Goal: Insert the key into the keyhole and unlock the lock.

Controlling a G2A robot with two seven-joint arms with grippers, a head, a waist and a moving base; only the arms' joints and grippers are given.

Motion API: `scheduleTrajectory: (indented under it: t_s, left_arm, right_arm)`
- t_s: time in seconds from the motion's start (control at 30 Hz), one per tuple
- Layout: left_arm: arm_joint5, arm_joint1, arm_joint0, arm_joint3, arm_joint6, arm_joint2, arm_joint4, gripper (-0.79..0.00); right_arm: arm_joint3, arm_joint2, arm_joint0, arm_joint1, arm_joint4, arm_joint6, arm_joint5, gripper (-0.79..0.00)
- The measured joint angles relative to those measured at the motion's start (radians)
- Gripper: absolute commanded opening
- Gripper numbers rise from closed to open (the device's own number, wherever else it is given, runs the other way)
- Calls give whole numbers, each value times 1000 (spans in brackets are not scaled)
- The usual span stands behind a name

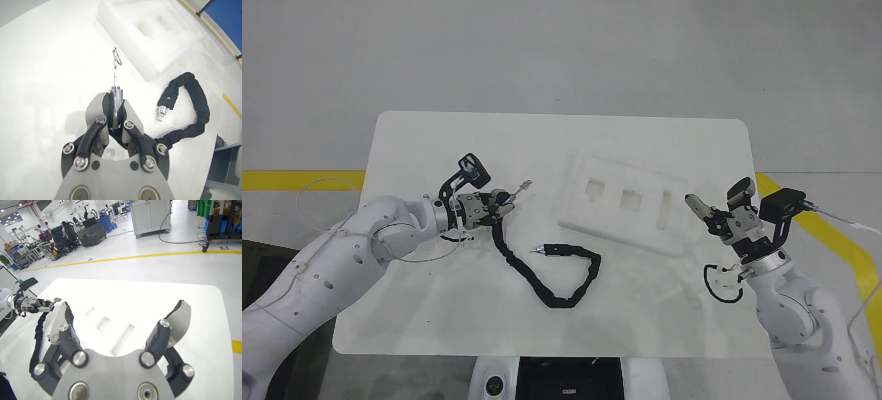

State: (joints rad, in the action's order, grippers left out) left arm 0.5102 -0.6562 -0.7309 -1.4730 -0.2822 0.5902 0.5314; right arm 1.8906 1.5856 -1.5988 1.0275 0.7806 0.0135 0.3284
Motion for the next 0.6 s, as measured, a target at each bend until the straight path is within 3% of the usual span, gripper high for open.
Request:
scheduleTrajectory:
  t_s: [0.17, 0.3, 0.33, 0.37, 0.43, 0.6]
  left_arm:
    - [-50, -3, -11, -27, -65, 17, 63, -782]
    - [-72, -9, -18, -48, -105, 21, 116, -686]
    - [-77, -11, -20, -52, -110, 23, 128, -613]
    - [-80, -14, -21, -55, -114, 24, 139, -468]
    - [-87, -18, -25, -60, -120, 26, 157, 0]
    - [-86, -28, -38, -54, -114, 41, 148, 0]
  right_arm:
    - [0, 0, 0, 0, 0, 0, 0, 0]
    - [0, 0, 0, 0, 0, 0, 0, 0]
    - [0, 0, 0, 0, 0, 0, 0, 0]
    - [0, 0, 0, 0, 0, 0, 0, 0]
    - [0, 0, 0, 0, 0, 0, 0, 0]
    - [0, 0, 0, 0, 0, 0, 0, 0]
